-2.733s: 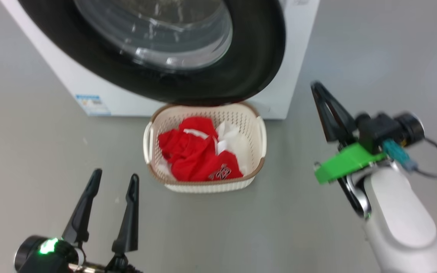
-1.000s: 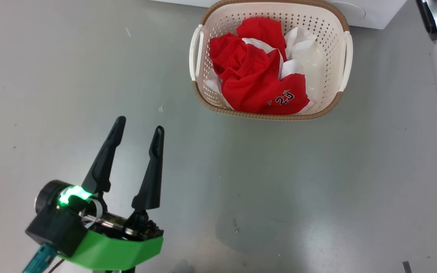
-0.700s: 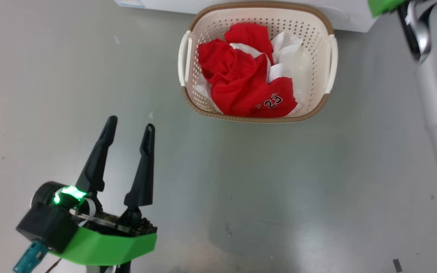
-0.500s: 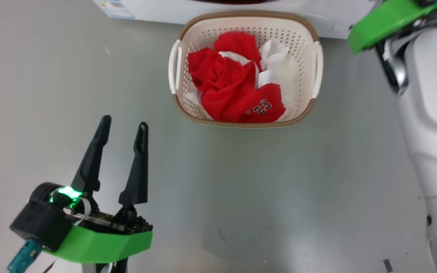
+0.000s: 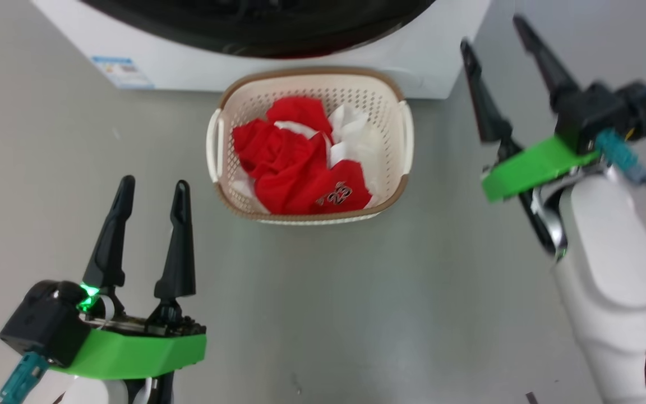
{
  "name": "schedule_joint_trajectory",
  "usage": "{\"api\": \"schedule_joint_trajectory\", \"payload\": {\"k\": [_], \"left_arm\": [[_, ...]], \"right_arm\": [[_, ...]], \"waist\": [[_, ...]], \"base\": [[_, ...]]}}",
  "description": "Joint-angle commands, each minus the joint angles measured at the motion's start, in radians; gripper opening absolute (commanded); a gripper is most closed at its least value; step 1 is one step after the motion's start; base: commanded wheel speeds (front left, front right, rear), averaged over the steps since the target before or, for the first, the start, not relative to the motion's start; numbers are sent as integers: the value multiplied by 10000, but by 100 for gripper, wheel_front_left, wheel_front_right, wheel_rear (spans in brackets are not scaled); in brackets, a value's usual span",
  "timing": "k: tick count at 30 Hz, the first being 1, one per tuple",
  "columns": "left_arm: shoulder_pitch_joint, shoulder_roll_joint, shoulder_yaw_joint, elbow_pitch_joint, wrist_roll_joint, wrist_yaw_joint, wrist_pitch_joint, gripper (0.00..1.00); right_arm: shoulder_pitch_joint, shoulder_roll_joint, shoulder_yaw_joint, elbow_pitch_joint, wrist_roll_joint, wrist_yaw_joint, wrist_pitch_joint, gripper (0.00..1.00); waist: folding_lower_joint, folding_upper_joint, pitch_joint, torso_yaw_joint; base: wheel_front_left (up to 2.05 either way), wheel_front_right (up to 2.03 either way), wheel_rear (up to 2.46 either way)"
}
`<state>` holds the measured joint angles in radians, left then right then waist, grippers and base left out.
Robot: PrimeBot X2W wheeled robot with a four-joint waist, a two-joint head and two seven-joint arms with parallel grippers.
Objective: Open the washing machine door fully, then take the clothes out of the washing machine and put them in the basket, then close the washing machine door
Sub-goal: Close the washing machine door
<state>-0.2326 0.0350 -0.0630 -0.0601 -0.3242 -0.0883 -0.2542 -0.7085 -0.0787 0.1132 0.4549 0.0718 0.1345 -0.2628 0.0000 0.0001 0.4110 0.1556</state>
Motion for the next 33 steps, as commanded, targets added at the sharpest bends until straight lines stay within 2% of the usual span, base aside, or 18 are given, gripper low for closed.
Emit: {"api": "schedule_joint_trajectory", "payload": {"k": [1, 8, 15, 26, 29, 33], "left_arm": [[85, 153, 377, -191, 81, 67, -76, 100], [365, 153, 715, 40, 169, 220, -76, 100], [709, 157, 908, 196, 439, 146, -76, 100], [1609, 246, 1223, 631, 666, 30, -76, 100], [1958, 384, 1298, 660, 1135, 141, -76, 100], [2355, 354, 1430, 654, 1179, 206, -76, 100]], "right_arm": [[336, 238, 192, -356, 183, -38, 10, 100], [1825, 279, 125, -1366, 390, -38, 10, 100], [3049, 283, -296, -2089, 309, -38, 10, 100], [4844, 284, -1027, -2813, 25, -38, 10, 100], [5302, 284, -1142, -2990, 63, -38, 10, 100], [5834, 284, -1293, -3155, 159, -38, 10, 100]], "waist": [[0, -1, -523, -514], [0, -1, -1196, -1157], [0, -1, -1955, -1561], [0, -1, -3191, -1881], [0, -1, -3522, -1941], [0, -1, -3912, -1947]], "base": [[0, 0, 0], [0, 0, 0], [0, 0, 0], [0, 0, 0], [0, 0, 0], [0, 0, 0]]}}
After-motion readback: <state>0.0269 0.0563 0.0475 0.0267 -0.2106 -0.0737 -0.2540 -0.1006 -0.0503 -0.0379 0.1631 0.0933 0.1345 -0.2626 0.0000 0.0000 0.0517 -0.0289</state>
